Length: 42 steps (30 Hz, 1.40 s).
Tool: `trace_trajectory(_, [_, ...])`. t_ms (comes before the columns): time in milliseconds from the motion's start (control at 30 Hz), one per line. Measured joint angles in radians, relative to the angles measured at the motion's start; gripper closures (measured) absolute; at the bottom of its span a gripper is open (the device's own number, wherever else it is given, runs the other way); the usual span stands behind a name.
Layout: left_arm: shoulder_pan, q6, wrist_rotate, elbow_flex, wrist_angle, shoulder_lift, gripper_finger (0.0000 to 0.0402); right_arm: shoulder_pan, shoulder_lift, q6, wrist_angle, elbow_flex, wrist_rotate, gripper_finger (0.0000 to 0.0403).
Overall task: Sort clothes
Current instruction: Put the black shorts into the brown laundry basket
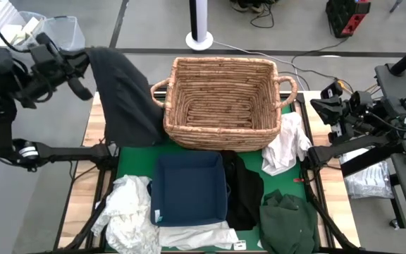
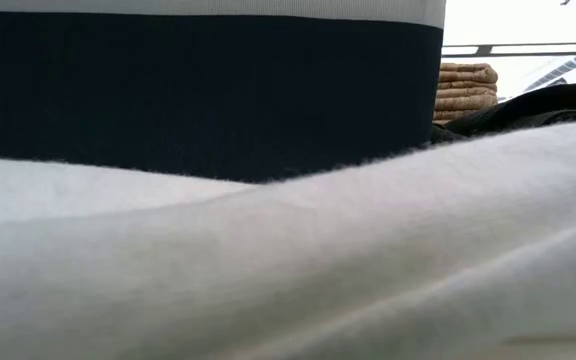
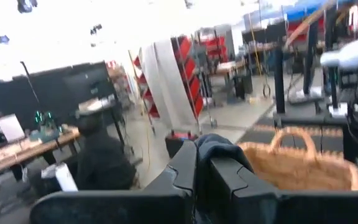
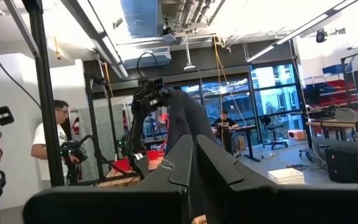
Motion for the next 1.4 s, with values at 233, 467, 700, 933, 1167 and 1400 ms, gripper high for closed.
trace_trajectory(233, [0.000,-0.014,0.066,0.150,0.154,0.093,0.0401,0.000,0.000,0.000,0.025,0.000,0.001,0.0390])
trace_trajectory(467, [0.000,-0.027,0.120,0.338,0.224,0.220,0.0401,0.000,0.000,0.000,0.035,0.000,0.030,0.0390])
trace_trajectory(700, [0.000,-0.108,0.163,0.413,0.398,0.331,0.0401,0.000,0.000,0.000,0.046,0.000,0.083,0.0390])
trace_trajectory(933, [0.000,-0.196,0.156,0.411,0.648,0.423,0.0401,0.000,0.000,0.019,0.050,0.000,0.131,0.0390])
trace_trajectory(1167, [0.000,-0.294,0.106,0.430,0.947,0.543,0.0401,0.000,-0.001,0.034,0.050,0.000,0.131,0.0390])
trace_trajectory(1400, [-0.001,-0.421,0.070,0.438,1.308,0.652,0.0401,0.000,-0.002,0.034,0.050,0.000,0.131,0.0390])
